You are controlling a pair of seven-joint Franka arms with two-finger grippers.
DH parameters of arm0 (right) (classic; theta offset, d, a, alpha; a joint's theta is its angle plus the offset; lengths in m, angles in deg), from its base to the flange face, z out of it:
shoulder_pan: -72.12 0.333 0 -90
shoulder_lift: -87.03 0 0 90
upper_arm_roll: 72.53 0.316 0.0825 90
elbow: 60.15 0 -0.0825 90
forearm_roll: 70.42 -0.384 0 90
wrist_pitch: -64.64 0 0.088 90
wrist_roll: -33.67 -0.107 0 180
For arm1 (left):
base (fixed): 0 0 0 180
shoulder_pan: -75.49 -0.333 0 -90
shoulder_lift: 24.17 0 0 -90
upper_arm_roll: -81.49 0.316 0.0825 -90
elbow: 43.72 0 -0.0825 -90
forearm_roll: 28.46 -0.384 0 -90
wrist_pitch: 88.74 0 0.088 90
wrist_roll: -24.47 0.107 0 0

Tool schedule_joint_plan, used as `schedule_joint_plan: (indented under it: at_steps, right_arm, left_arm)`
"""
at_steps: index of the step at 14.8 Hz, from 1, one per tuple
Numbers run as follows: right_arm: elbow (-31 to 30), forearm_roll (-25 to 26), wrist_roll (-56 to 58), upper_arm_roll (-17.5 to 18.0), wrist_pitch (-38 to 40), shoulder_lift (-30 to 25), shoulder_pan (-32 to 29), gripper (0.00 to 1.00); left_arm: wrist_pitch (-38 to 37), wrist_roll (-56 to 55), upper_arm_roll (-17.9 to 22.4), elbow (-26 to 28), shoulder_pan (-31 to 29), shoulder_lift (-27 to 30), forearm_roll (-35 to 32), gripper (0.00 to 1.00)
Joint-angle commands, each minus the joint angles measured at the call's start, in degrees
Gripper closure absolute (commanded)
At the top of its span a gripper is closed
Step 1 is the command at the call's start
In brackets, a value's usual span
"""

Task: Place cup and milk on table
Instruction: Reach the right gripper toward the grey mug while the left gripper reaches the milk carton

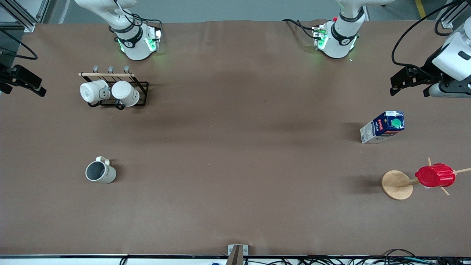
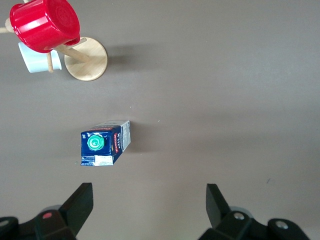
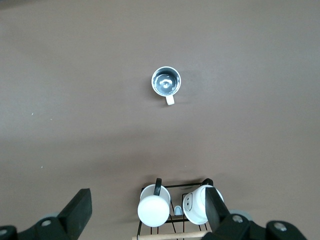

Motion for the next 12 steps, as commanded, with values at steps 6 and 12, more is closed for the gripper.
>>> schedule_joint_plan:
  at_steps: [6,12]
  right_arm:
    - [1.3,-1.1,0.6,0.1,1.0,0.5,-0.4,0.00]
    - [1.2,-0.9,0.8,0.0,1.0,0.5,-0.5,0.00]
  left_arm:
    - [1.2,-2.8,-0.6,2.0,0.0,1.4,-1.3,0.01]
    - [1.2,-2.2,-0.3,2.5,-1.7,1.2,-1.2,0.05]
